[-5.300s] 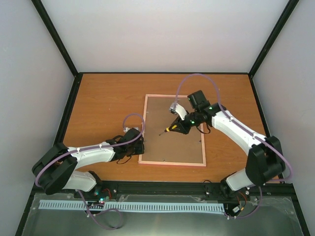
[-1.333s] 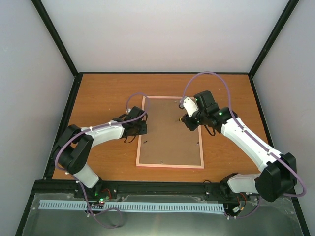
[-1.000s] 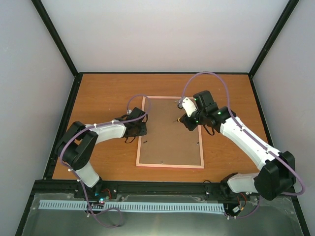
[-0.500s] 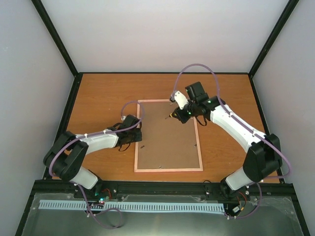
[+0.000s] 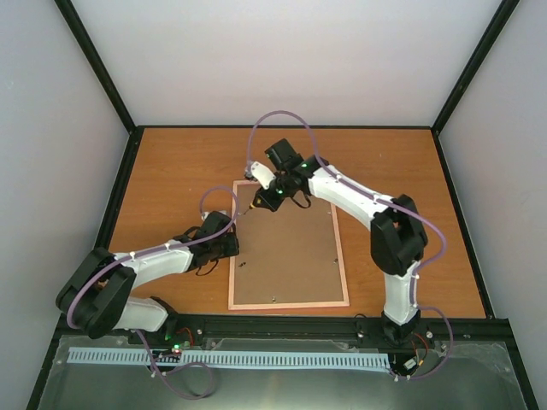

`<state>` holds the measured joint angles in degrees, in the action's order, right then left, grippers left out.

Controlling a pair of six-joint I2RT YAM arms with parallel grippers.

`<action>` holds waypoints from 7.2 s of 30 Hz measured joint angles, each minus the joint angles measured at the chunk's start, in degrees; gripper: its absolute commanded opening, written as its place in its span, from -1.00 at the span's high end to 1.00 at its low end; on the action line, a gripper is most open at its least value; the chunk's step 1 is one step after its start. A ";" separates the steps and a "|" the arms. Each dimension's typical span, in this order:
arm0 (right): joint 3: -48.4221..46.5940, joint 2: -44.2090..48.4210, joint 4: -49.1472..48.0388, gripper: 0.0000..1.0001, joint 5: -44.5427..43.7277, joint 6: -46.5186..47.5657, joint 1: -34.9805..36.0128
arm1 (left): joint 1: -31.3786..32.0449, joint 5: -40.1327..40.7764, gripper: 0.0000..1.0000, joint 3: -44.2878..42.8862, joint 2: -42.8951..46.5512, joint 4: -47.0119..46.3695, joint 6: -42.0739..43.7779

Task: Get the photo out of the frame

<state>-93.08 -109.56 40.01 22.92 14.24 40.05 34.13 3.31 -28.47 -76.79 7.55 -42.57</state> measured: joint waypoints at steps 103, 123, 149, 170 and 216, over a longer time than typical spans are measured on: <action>34.34 34.97 9.62 0.94 10.99 16.39 -13.70 | -4.28 1.68 -0.11 -26.97 -20.46 9.25 14.86; 38.73 40.96 8.61 0.95 8.17 14.69 -13.73 | 9.88 2.38 -0.01 -7.76 4.17 24.52 -5.11; 40.70 46.60 9.92 0.95 6.16 16.90 -13.73 | 4.07 0.52 0.90 -13.00 -12.07 4.22 21.31; 41.44 47.76 7.06 0.95 5.11 15.63 -13.73 | 7.74 3.85 -0.27 -24.04 -8.39 17.35 -15.74; 39.21 38.97 6.58 0.95 10.64 15.02 -13.33 | -0.85 -8.31 0.94 -26.45 -24.59 7.21 -1.60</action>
<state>-53.87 -70.59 46.59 33.56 29.26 26.72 33.28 -4.99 -54.92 -101.38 14.76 -44.16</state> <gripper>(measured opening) 0.148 0.196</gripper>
